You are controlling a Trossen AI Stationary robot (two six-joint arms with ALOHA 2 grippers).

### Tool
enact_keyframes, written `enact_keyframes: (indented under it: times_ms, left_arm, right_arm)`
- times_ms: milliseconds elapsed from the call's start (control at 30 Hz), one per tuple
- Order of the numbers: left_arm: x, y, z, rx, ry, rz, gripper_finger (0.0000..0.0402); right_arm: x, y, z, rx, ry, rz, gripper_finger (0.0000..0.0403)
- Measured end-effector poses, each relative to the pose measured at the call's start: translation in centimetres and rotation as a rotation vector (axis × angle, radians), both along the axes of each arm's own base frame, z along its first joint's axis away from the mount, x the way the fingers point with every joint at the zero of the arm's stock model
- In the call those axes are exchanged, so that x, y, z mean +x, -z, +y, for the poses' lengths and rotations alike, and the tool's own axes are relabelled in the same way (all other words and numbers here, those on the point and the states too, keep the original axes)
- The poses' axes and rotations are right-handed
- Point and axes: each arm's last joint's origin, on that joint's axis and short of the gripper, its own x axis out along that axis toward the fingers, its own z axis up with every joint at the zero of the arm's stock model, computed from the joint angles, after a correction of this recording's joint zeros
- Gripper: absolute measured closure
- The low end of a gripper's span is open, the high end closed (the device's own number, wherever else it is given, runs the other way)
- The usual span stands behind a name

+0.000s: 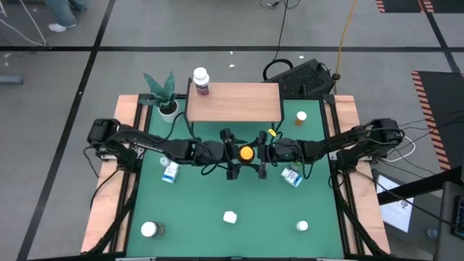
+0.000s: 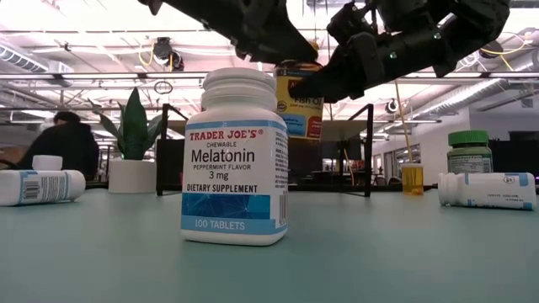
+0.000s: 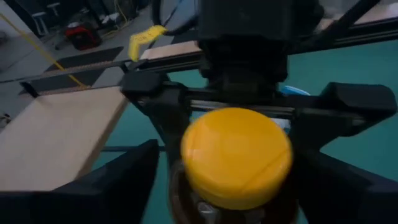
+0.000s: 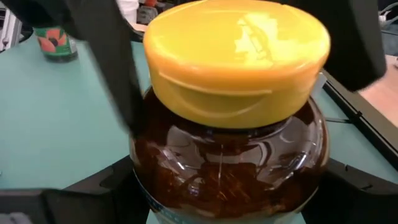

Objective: Pick and place medicine bottles onto shelf by color
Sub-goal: Put the big yellow pill bottle on the shelf aligned with the white purple pill bottle

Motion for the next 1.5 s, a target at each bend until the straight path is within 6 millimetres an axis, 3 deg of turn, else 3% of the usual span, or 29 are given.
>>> enact_keyframes:
  times_ms: [167,367,500,667,867,1167,1267,1400,1500]
  left_arm:
    - [-0.1,-0.3,-0.1,-0.006,0.02,-0.013,0.014]
    - [-0.1,-0.3,-0.1,-0.014,0.019,-0.018,0.0171]
    - [-0.1,-0.5,0.0,-0.026,0.016,-0.034,0.0179]
    - [-0.3,-1.0,0.4,-0.035,-0.004,-0.05,0.0172]
    - [-1.5,-2.4,1.7,-0.009,-0.078,-0.045,0.0182]
    - [-6.4,-7.3,5.2,0.037,-0.199,-0.05,0.0171]
    - [-8.6,-8.8,6.5,0.042,-0.246,-0.056,0.0176]
    - [-10.9,-10.1,8.2,0.04,-0.322,-0.066,0.0179]
    - [-11.8,-10.5,9.3,0.053,-0.357,-0.064,0.0173]
  right_arm:
    - [0.0,-0.1,0.0,0.033,0.008,-0.011,0.0101]
    - [0.0,-0.1,0.0,0.056,0.016,-0.01,0.0101]
    - [0.1,-0.3,-0.1,0.13,0.036,-0.043,0.0093]
    - [0.1,-0.6,-0.2,0.173,0.06,-0.071,0.0047]
    - [-0.5,-2.5,-0.6,0.145,0.153,-0.158,0.0008]
    - [-3.6,-6.2,0.2,0.151,0.109,-0.201,0.001]
    - [-4.3,-6.2,0.2,0.149,0.102,-0.211,0.001]
    - [-5.0,-4.8,0.1,0.162,0.109,-0.211,0.001]
    - [-5.5,-4.0,0.1,0.184,0.111,-0.25,0.001]
